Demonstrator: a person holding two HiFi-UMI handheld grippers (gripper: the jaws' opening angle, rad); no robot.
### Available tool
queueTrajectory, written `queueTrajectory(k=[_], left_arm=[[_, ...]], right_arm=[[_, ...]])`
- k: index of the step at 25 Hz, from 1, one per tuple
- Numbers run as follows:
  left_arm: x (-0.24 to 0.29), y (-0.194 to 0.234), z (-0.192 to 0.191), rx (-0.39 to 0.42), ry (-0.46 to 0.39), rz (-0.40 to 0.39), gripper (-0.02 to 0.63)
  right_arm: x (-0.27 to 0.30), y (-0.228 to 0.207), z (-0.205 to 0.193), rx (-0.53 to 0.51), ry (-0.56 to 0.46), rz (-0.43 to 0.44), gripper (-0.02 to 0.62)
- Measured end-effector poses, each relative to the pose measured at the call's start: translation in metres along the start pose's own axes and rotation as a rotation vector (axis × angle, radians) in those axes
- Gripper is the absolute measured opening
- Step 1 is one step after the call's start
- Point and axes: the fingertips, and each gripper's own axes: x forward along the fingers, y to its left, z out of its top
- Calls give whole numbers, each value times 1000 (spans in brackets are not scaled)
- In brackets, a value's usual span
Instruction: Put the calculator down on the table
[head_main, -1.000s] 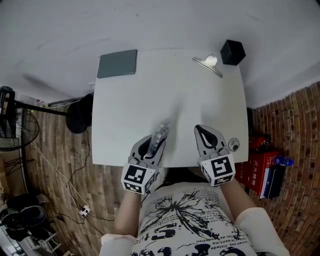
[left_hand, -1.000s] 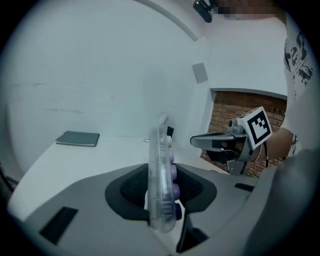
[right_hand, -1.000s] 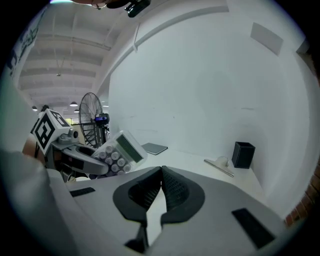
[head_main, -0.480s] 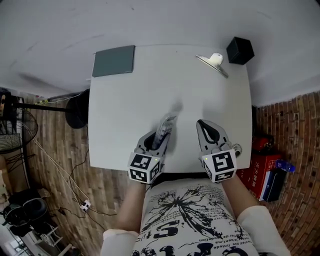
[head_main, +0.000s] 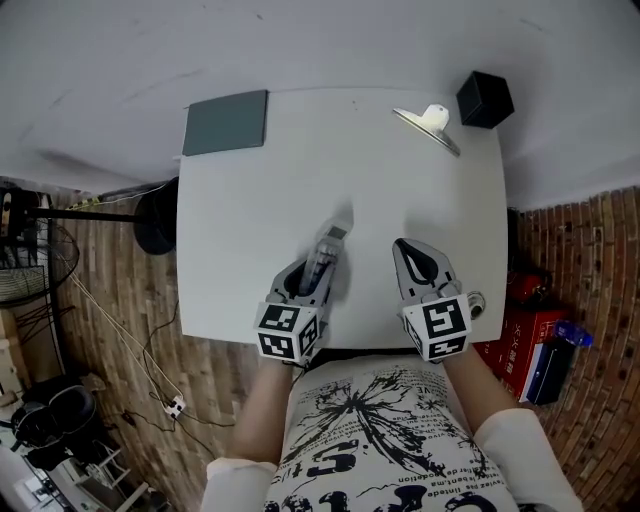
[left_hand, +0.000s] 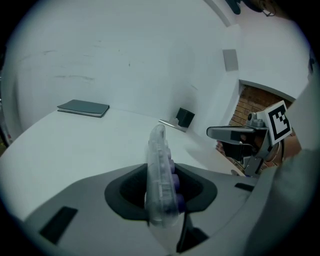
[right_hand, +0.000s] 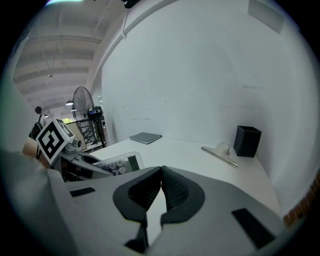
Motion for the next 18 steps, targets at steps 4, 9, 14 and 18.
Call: queueTrajectory(k=[4,9,14,18], left_arm=[[0,10,-3,21,12,50,174],[0,24,-3,-1,-9,70,207],[0,47,-9,-108,-7,90,267],[-2,57,-9,-77,16,118,278]], right_arm=[[3,2,0,4,4,8,15],[8,2,1,5,8,17,15],[15,7,-1,0,21,26,15],[20,9,-1,1,25,23,15]])
